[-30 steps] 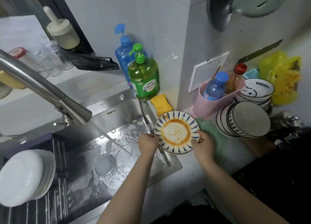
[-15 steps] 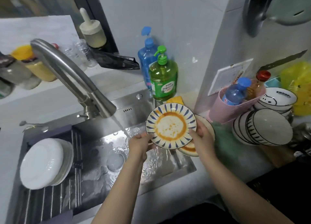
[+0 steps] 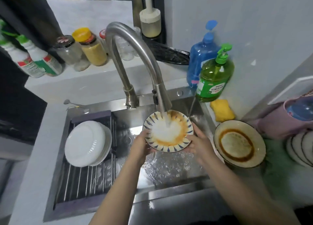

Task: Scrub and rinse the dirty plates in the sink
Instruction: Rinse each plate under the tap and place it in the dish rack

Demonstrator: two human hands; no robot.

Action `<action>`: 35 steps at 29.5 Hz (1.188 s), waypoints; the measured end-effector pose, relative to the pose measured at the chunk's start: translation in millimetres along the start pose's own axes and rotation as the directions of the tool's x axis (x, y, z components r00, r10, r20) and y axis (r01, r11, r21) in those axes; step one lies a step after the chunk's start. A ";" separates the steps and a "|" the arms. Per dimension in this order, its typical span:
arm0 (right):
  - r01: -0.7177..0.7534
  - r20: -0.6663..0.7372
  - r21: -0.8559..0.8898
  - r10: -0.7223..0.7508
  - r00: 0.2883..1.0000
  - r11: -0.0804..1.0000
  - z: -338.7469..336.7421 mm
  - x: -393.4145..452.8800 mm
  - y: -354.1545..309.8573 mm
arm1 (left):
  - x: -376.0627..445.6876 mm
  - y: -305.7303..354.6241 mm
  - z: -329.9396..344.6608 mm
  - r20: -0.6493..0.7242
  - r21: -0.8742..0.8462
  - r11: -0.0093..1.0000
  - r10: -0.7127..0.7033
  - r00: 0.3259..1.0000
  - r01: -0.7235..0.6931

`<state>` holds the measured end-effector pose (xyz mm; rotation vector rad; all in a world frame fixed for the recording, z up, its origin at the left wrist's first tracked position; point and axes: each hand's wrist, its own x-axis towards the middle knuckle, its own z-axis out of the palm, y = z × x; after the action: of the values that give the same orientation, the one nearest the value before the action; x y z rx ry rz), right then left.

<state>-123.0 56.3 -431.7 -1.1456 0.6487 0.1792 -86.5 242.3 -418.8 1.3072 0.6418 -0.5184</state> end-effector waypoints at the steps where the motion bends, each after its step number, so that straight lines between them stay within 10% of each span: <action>1: -0.028 0.017 -0.001 0.028 0.999 1.000 3.6 1.4 4.1 | 2.3 1.5 -3.3 0.036 -0.043 0.999 -0.003 0.999 0.004; 9: -0.183 0.056 -0.065 0.187 0.981 0.981 12.9 18.7 36.0 | 28.3 2.3 -15.0 -0.053 0.308 0.912 0.300 0.953 -0.270; 14: 0.020 -0.012 -0.610 -0.035 0.999 0.792 20.1 15.0 46.2 | 38.8 -5.9 -26.8 -0.021 0.421 0.809 0.460 0.888 -0.409; 21: 0.386 0.332 -0.903 -0.265 0.905 0.187 44.8 -1.5 55.0 | 51.2 -20.5 -15.9 -0.018 -0.079 0.979 0.187 0.982 -0.188; 30: 0.380 0.249 -0.897 -0.451 0.857 0.228 27.5 -17.8 49.6 | 62.1 -35.9 -2.6 0.195 -0.173 0.983 -0.020 0.981 0.054; 35: 0.351 0.316 -0.935 -0.327 0.891 0.051 24.3 -13.0 54.1 | 57.0 -37.6 0.9 0.178 -0.124 0.987 -0.078 0.981 0.100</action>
<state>-148.6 103.1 -460.8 -2.6292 0.0892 0.2077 -70.7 234.6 -484.8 1.0989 0.5822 -0.6443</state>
